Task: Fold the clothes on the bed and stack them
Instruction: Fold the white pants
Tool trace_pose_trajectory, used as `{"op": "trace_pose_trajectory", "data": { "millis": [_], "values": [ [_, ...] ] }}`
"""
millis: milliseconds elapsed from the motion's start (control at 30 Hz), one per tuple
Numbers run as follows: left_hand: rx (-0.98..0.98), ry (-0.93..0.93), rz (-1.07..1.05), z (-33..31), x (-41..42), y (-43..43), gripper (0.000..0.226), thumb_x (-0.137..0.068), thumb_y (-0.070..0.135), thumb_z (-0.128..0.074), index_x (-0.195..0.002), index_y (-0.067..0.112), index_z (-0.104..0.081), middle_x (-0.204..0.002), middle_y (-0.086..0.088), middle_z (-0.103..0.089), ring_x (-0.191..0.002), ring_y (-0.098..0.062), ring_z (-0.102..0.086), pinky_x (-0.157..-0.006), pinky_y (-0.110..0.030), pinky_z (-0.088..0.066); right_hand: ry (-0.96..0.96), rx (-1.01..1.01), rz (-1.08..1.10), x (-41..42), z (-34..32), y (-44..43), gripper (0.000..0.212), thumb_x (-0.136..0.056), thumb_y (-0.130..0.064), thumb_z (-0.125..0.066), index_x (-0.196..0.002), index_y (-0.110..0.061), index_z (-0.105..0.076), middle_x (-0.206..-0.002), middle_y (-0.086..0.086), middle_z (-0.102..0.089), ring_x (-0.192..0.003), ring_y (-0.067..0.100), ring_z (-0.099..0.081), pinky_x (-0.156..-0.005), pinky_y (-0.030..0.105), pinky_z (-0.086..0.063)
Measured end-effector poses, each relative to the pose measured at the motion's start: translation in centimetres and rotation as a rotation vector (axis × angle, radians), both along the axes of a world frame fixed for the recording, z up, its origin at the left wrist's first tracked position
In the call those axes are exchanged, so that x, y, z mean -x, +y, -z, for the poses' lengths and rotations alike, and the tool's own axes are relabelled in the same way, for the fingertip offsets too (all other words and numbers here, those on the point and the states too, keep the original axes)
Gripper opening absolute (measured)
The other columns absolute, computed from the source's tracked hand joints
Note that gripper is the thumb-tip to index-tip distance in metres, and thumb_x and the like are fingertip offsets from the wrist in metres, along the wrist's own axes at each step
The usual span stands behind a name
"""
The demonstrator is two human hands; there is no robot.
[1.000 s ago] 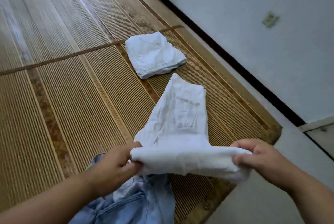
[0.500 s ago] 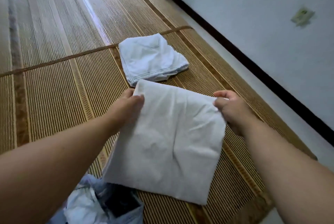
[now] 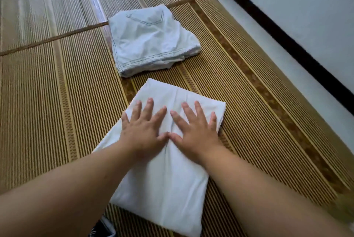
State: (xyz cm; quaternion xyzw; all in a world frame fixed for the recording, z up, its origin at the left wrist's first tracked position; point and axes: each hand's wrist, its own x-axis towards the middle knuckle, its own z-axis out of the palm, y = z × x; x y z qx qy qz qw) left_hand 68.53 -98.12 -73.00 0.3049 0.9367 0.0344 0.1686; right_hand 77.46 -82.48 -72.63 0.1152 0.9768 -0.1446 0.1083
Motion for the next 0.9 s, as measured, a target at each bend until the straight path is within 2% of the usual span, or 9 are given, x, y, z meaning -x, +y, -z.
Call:
{"op": "trace_pose_trajectory", "data": {
  "millis": [100, 200, 367, 467, 567, 700, 767, 833, 900],
  "values": [
    [0.042, 0.012, 0.0, 1.4, 1.1, -1.0, 0.091, -0.063, 0.088, -0.024, -0.139, 0.058, 0.015, -0.158, 0.006, 0.023, -0.145, -0.029, 0.019, -0.112, -0.063, -0.003, -0.12, -0.065, 0.044, -0.7, 2.3, 2.1, 0.09, -0.07, -0.088, -0.012, -0.146, -0.047, 0.012, -0.156, -0.01, 0.026, -0.138, 0.023, 0.035, -0.105, 0.063, 0.015],
    [0.047, -0.054, -0.02, 2.8, 2.0, -1.4, 0.097, -0.054, 0.095, -0.03, -0.132, 0.066, 0.019, -0.156, 0.008, 0.025, -0.146, -0.032, 0.013, -0.112, -0.063, -0.012, -0.126, -0.043, 0.106, -0.4, 3.6, 3.8, 0.103, -0.059, -0.094, -0.016, -0.145, -0.046, 0.015, -0.154, -0.013, 0.028, -0.135, 0.02, 0.037, -0.108, 0.063, 0.009],
    [0.074, -0.111, -0.026, 2.9, 2.7, -0.9, 0.101, -0.058, 0.092, -0.04, -0.135, 0.062, 0.018, -0.155, 0.005, 0.03, -0.145, -0.032, 0.015, -0.112, -0.063, -0.009, -0.263, -0.021, 0.124, 1.1, 3.4, 4.6, 0.121, -0.051, -0.095, -0.034, -0.146, -0.038, 0.017, -0.155, -0.01, 0.026, -0.139, 0.025, 0.032, -0.111, 0.061, 0.003],
    [0.036, -0.054, -0.029, 1.3, 0.7, -1.4, 0.097, -0.069, 0.08, -0.048, -0.141, 0.055, 0.011, -0.156, 0.001, 0.029, -0.144, -0.03, 0.02, -0.111, -0.062, -0.002, -0.397, -0.084, 0.143, -0.1, 1.5, 4.8, 0.127, -0.057, -0.092, -0.045, -0.149, -0.029, 0.017, -0.158, -0.006, 0.022, -0.144, 0.026, 0.023, -0.112, 0.062, -0.003],
    [-0.008, -0.123, -0.146, -0.8, -2.7, -4.0, 0.096, -0.072, 0.069, -0.055, -0.143, 0.053, 0.008, -0.154, 0.007, 0.031, -0.143, -0.024, 0.025, -0.113, -0.057, 0.005, -0.533, -0.138, 0.254, -3.0, -1.0, 3.6, 0.131, -0.061, -0.09, -0.045, -0.151, -0.016, 0.013, -0.16, 0.001, 0.015, -0.146, 0.028, 0.014, -0.112, 0.061, -0.01],
    [-0.057, -0.327, -0.417, -2.3, -6.6, -8.2, 0.104, -0.075, 0.061, -0.065, -0.148, 0.044, 0.007, -0.157, 0.002, 0.025, -0.146, -0.026, 0.014, -0.117, -0.052, -0.005, -0.673, -0.161, 0.489, -7.5, -3.6, 1.0, 0.119, -0.06, -0.087, -0.053, -0.146, -0.01, -0.023, -0.149, 0.011, -0.03, -0.137, 0.03, -0.029, -0.106, 0.051, -0.03],
    [-0.149, -0.449, -0.581, -2.7, -8.1, -9.4, 0.104, -0.075, 0.05, -0.072, -0.15, 0.043, 0.0, -0.159, -0.002, 0.017, -0.147, -0.03, 0.001, -0.117, -0.048, -0.014, -0.617, -0.111, 0.615, -8.9, -4.4, 0.8, 0.103, -0.063, -0.083, -0.054, -0.137, -0.016, -0.034, -0.136, 0.009, -0.041, -0.124, 0.029, -0.044, -0.097, 0.048, -0.036],
    [-0.245, -0.577, -0.735, -2.9, -9.1, -9.6, 0.099, -0.076, 0.039, -0.076, -0.149, 0.046, -0.009, -0.159, -0.006, 0.002, -0.142, -0.035, -0.017, -0.114, -0.047, -0.022, -0.413, 0.015, 0.748, -9.4, -4.3, 1.8, 0.102, -0.069, -0.075, -0.06, -0.143, -0.015, -0.025, -0.141, 0.012, -0.035, -0.127, 0.031, -0.04, -0.1, 0.046, -0.036],
    [-0.354, -0.651, -0.83, -2.6, -9.6, -9.3, 0.096, -0.077, 0.031, -0.076, -0.148, 0.047, -0.013, -0.147, -0.007, -0.019, -0.124, -0.032, -0.037, -0.111, -0.045, -0.03, -0.226, 0.223, 0.836, -9.1, -3.9, 3.6, 0.106, -0.072, -0.061, -0.07, -0.15, -0.014, -0.016, -0.148, 0.014, -0.031, -0.133, 0.032, -0.035, -0.107, 0.045, -0.033]
  ]
}}
